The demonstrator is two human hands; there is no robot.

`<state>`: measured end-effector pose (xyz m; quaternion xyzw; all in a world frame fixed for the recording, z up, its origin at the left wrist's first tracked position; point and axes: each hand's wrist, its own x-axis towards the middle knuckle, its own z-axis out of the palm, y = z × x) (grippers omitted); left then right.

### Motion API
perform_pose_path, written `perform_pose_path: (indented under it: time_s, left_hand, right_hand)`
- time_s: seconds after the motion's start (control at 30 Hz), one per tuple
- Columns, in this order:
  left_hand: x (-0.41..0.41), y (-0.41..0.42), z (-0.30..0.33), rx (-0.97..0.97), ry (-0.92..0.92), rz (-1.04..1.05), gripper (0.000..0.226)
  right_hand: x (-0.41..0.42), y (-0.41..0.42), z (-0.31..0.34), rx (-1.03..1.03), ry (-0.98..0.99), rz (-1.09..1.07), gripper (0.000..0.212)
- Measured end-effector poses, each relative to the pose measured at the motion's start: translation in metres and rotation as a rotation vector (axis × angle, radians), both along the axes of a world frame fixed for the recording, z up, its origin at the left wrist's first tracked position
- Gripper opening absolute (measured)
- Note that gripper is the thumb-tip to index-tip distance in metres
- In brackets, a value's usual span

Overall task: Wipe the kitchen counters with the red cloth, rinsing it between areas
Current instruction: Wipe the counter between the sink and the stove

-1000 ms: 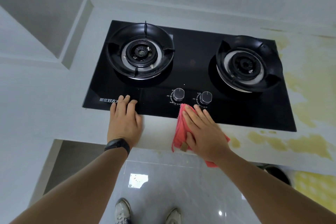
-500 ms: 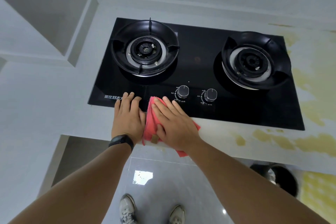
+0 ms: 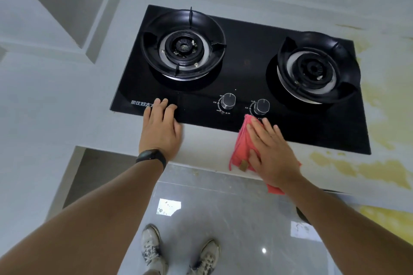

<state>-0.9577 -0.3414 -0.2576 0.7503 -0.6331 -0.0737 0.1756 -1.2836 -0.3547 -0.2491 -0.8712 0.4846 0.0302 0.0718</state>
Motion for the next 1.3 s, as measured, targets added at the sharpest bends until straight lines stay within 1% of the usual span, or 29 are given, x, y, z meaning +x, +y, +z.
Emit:
perform_pose_path:
  time_s: [0.13,0.33,0.43,0.53,0.63,0.9,0.97,1.0,1.07,1.1,1.13,1.2,1.27,1.3]
  left_hand:
    - [0.002,0.003,-0.003,0.002,0.000,0.012,0.045]
    - [0.006,0.002,-0.006,-0.023,-0.007,0.003,0.046]
    - [0.007,0.000,-0.005,-0.013,0.009,0.008,0.046]
    - [0.007,0.003,-0.004,-0.012,0.013,-0.002,0.043]
    - [0.007,0.002,-0.004,-0.013,0.019,0.003,0.040]
    - [0.001,0.005,-0.001,-0.015,0.009,0.018,0.042]
    - [0.000,0.005,-0.002,-0.006,-0.046,0.016,0.044]
    - [0.001,0.007,-0.001,-0.002,-0.114,0.002,0.044]
    - [-0.004,0.009,0.003,0.006,-0.241,-0.030,0.040]
    - [-0.010,0.013,0.006,0.013,-0.267,-0.043,0.037]
    - [-0.021,0.019,0.009,0.019,-0.265,-0.059,0.035]
    - [-0.053,0.031,0.014,0.026,-0.204,-0.088,0.033]
    - [-0.098,0.034,0.012,0.059,-0.112,-0.091,0.035]
    - [-0.125,0.030,0.013,0.080,-0.046,-0.052,0.037]
  right_hand:
    - [0.033,0.005,-0.002,-0.001,-0.003,-0.020,0.067]
    - [0.129,-0.005,-0.002,-0.012,-0.088,0.146,0.068]
    - [0.138,-0.008,0.000,-0.012,-0.104,0.180,0.069]
    - [0.114,-0.004,-0.001,-0.006,-0.092,0.192,0.066]
    - [0.083,-0.005,-0.001,0.008,-0.077,0.147,0.064]
    - [-0.001,0.000,-0.002,0.033,-0.079,0.030,0.064]
    - [-0.006,-0.001,-0.001,0.039,-0.087,0.018,0.064]
    - [-0.006,0.000,0.000,0.038,-0.094,0.021,0.064]
    - [-0.007,0.001,-0.001,0.022,-0.099,0.023,0.064]
    - [-0.010,0.000,-0.001,0.018,-0.109,0.015,0.064]
    - [-0.016,0.002,0.000,0.024,-0.114,0.002,0.063]
    - [-0.034,0.007,0.001,0.037,-0.126,-0.030,0.063]
    - [-0.058,0.012,0.003,0.041,-0.129,-0.056,0.063]
    - [-0.072,0.013,0.004,0.034,-0.129,-0.074,0.062]
